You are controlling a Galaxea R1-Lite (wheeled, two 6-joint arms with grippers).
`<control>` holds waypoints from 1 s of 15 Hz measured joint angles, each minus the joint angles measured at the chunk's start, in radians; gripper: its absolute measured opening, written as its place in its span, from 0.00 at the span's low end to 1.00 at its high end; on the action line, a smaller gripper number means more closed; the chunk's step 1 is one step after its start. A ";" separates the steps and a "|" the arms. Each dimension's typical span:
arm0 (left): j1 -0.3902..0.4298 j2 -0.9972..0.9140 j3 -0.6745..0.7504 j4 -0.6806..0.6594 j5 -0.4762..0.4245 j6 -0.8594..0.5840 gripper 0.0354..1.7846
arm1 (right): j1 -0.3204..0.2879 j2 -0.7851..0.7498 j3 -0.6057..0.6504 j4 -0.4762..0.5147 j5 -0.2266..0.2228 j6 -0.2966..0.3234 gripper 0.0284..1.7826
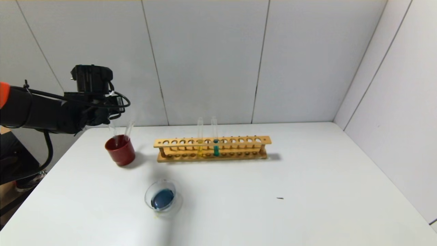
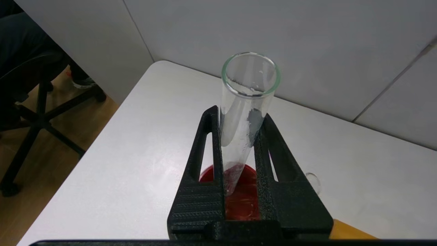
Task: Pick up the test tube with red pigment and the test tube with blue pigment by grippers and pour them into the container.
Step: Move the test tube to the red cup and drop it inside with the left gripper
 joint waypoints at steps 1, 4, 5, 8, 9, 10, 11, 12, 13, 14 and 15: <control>-0.005 0.005 0.000 0.000 0.000 -0.009 0.15 | 0.000 0.000 0.000 0.000 0.000 0.000 0.96; -0.007 0.021 0.012 0.000 -0.003 -0.050 0.15 | 0.000 0.000 0.000 0.000 0.000 0.000 0.96; -0.009 0.024 0.020 0.000 -0.006 -0.051 0.15 | 0.000 0.000 0.000 0.000 0.000 0.000 0.96; -0.010 0.026 0.049 0.000 -0.007 -0.053 0.15 | 0.000 0.000 0.000 0.000 0.000 0.000 0.96; -0.011 0.026 0.055 0.001 -0.006 -0.053 0.15 | 0.000 0.000 0.000 0.000 0.000 0.000 0.96; -0.012 0.026 0.060 0.000 -0.006 -0.054 0.15 | 0.000 0.000 0.000 0.000 0.000 0.000 0.96; -0.012 0.025 0.067 0.000 -0.008 -0.053 0.15 | 0.000 0.000 0.000 0.000 0.000 0.000 0.96; -0.011 0.023 0.075 -0.005 -0.009 -0.053 0.15 | 0.000 0.000 0.000 0.000 0.000 0.000 0.96; -0.010 0.021 0.084 -0.018 -0.009 -0.051 0.15 | 0.000 0.000 0.000 0.000 0.000 0.000 0.96; -0.010 0.018 0.091 -0.023 -0.011 -0.049 0.15 | 0.000 0.000 0.000 0.000 0.000 0.000 0.96; -0.011 0.012 0.095 -0.024 -0.012 -0.045 0.15 | 0.000 0.000 0.000 0.000 0.000 0.000 0.96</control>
